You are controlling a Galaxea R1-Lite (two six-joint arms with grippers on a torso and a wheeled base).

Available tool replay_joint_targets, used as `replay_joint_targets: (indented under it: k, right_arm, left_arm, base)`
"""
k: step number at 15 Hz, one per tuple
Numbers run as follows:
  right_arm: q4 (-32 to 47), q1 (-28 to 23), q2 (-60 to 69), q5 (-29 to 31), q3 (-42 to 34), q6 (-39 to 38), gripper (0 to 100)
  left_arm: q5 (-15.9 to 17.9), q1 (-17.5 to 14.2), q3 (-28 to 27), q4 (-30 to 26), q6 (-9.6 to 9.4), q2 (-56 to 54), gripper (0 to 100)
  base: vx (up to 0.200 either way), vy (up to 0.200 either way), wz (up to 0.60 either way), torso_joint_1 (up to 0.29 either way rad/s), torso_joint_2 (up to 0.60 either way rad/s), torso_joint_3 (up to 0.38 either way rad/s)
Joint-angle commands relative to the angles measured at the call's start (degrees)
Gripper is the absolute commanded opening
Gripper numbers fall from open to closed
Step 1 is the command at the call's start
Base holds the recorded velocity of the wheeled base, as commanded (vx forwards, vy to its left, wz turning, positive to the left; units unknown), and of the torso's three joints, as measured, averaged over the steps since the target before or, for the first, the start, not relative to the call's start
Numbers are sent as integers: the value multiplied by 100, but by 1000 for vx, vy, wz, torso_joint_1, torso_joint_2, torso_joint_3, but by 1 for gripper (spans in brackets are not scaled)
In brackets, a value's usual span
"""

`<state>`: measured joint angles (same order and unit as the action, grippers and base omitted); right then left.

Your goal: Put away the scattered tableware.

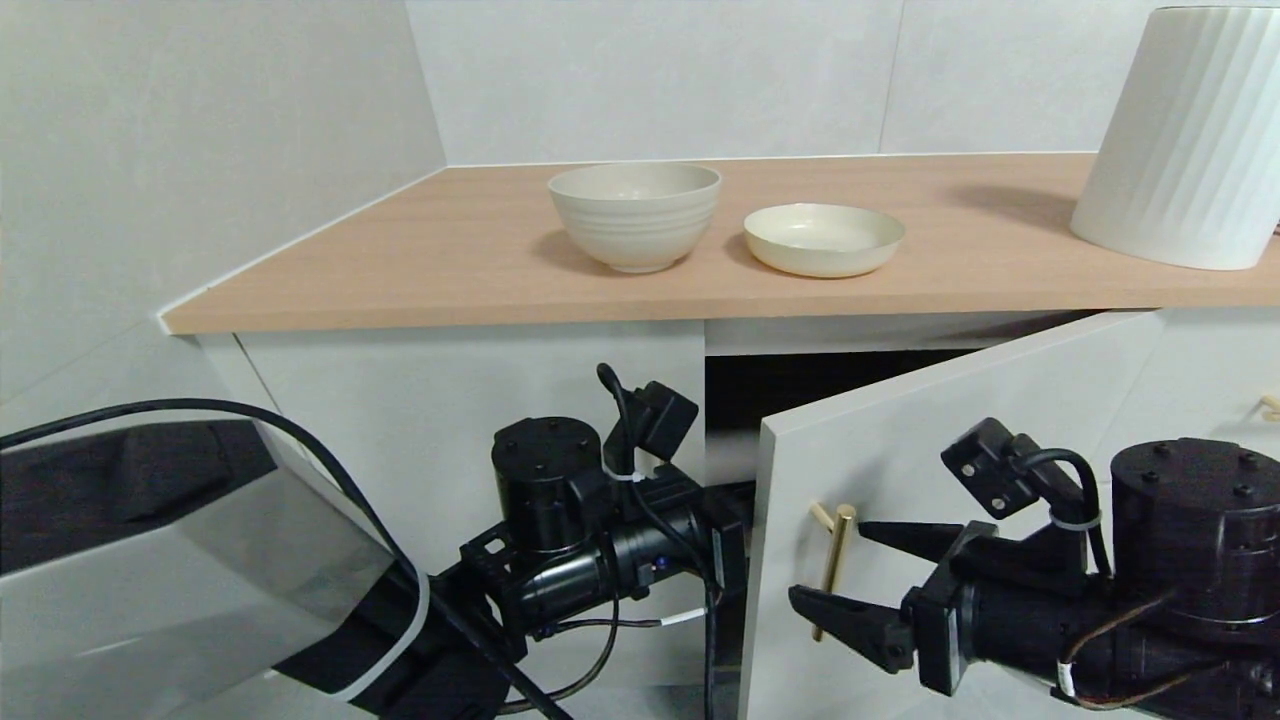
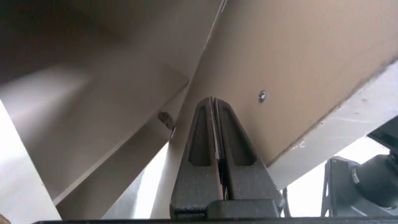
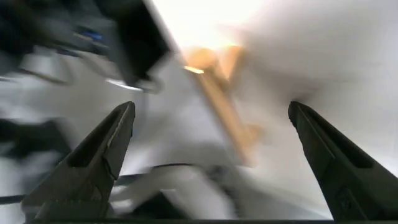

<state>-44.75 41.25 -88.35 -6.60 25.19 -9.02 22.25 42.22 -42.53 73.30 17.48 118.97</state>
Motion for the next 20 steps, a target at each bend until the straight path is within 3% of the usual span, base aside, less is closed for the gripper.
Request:
replay_joint_targets:
  k: [1,3,5,10,16,20]
  right_arm:
    - [924,23,845,53,136,137,100]
    - [2594,76,1812,-167,531,137,100]
    - [3526,76,2357,-457,602,102,100]
    - [3614,76,2612,-483,338,50,100]
    - [3623,85,2629,-483,268,50,100]
    - [3623,93,2665,-483,259,58,100]
  left_arm:
    - [-10,-3,8,9,1,21,0]
    - [-1,-3,-27,0,10,74,0]
    - [-10,6,-106,-9,18,74,0]
    - [-10,147,-194,-150,18,-40,0]
    - [-133,217,-212,-246,18,-14,0]
    - [-133,226,-721,-765,18,83,0]
  base:
    - [0,0,0,0,0,0]
    - [0,0,0,0,0,0]
    - [0,0,0,0,0,0]
    - [0,0,0,0,0,0]
    - [-200,0,0,2,3,-2]
    - [-50,0,0,2,2,3]
